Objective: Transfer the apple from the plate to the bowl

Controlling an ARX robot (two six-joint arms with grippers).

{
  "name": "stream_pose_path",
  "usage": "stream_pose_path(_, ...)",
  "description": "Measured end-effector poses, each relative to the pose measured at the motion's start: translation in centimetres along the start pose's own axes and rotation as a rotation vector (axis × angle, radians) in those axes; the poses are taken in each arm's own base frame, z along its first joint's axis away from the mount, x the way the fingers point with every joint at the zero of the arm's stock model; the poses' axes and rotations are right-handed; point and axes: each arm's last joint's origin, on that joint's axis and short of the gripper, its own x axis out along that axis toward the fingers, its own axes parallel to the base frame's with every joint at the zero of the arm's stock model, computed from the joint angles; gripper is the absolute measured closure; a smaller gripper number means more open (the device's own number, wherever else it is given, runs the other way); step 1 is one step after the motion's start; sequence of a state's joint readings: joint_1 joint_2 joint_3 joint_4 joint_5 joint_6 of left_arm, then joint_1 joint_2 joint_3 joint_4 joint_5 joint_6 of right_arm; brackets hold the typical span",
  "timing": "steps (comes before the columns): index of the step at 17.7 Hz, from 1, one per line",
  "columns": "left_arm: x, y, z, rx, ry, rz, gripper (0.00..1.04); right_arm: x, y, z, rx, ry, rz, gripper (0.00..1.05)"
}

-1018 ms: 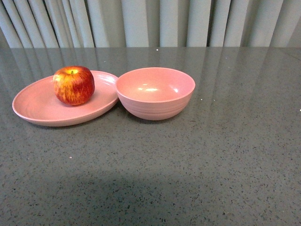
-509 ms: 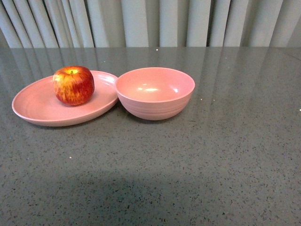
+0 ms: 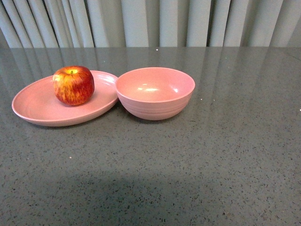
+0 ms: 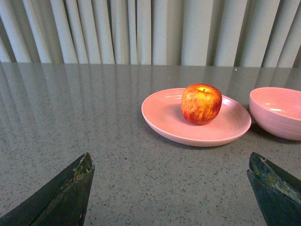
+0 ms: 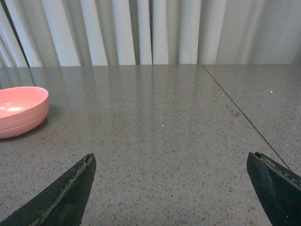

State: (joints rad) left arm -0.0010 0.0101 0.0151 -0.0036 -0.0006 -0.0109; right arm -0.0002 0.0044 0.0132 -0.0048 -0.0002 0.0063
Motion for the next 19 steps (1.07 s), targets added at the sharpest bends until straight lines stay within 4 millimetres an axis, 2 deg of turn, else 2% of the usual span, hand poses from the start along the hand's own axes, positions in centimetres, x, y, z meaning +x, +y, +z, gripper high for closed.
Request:
stream_pose_path(8, 0.0, 0.0, 0.0, 0.0, 0.001, 0.0, 0.07, 0.0, 0.0, 0.0, 0.0, 0.0, 0.0, 0.07)
stream_pose_path(10, 0.1, -0.5, -0.2, 0.006, 0.263, 0.145, 0.07, 0.0, 0.0, 0.0, -0.001, 0.0, 0.0, 0.07)
stream_pose_path(12, 0.1, -0.5, -0.2, 0.012, 0.272, 0.235, 0.07, 0.0, 0.0, 0.0, 0.0, 0.0, -0.001, 0.07)
stream_pose_path(16, 0.7, -0.7, 1.9, -0.014, 0.2, 0.196, 0.07, 0.0, 0.0, 0.0, 0.0, 0.0, 0.0, 0.07)
stream_pose_path(19, 3.0, -0.6, 3.9, -0.019, 0.14, 0.129, 0.07, 0.0, 0.0, 0.0, 0.0, 0.0, 0.0, 0.07)
